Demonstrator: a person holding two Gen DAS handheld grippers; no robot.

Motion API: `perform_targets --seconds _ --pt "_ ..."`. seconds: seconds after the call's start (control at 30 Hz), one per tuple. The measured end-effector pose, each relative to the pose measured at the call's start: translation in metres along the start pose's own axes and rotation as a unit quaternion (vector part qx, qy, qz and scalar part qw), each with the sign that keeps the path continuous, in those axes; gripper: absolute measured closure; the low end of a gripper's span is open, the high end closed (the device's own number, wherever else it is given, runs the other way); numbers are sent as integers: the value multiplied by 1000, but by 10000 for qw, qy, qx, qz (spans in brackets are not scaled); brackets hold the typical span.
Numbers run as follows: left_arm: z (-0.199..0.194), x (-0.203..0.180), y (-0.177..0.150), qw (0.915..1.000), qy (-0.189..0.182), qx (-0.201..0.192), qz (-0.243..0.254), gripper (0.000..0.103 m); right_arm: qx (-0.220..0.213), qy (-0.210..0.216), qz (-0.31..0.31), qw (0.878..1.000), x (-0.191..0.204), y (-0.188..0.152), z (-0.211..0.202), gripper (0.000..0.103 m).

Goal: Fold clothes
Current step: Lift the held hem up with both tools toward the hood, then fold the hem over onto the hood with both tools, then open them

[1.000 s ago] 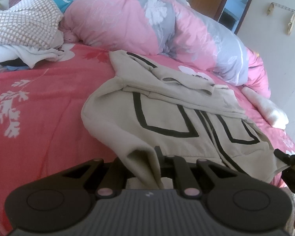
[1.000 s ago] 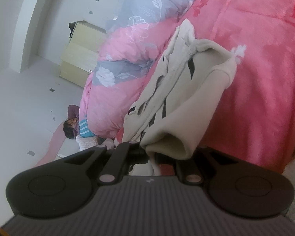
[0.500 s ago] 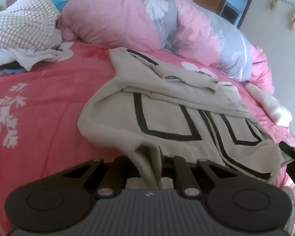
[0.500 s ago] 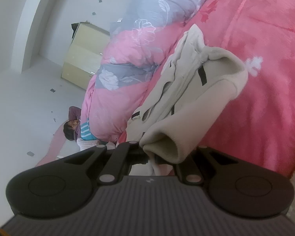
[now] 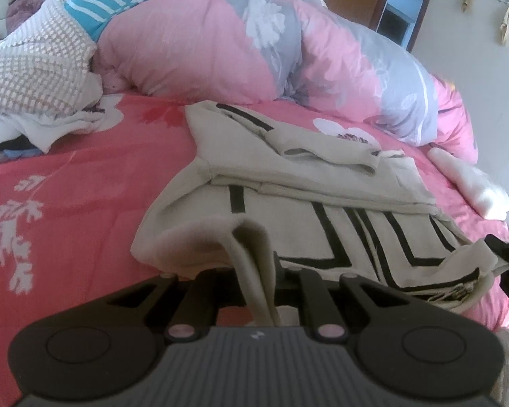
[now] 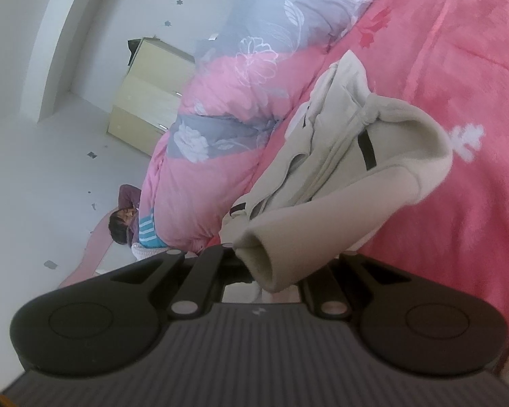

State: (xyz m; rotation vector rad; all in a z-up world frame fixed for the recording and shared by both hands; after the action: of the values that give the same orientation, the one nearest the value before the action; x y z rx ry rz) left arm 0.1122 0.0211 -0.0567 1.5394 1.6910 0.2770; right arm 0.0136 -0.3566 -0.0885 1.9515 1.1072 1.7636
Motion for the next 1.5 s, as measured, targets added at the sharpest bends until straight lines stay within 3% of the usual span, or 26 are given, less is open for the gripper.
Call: perform_targets --seconds 0.47,1.03,1.37,1.5 --pt "20 -14 34 9993 -13 -331 152 93 -66 67 -199 9998 -1 26 29 98" --pt "90 -40 106 9966 37 -656 504 93 -206 140 -553 9982 -13 86 102 99" --pt "158 -51 146 9966 161 -455 669 93 -195 77 -352 9992 -44 115 160 99" --pt "184 -47 154 9982 110 -160 564 83 -109 -42 -245 9996 -59 120 182 99"
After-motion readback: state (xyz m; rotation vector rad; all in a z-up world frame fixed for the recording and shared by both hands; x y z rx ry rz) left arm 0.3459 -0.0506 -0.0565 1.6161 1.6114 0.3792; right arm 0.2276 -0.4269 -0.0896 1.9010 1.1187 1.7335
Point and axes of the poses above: each gripper's, at about its wrist camera, not at the fingertips, and z roughly the way its jaws point, x to its left, y to its top, the point moved 4 cm from there along z, roughly the way its jaws point, and after that the axes turned 15 degrees about -z, right-handed, at the moved point
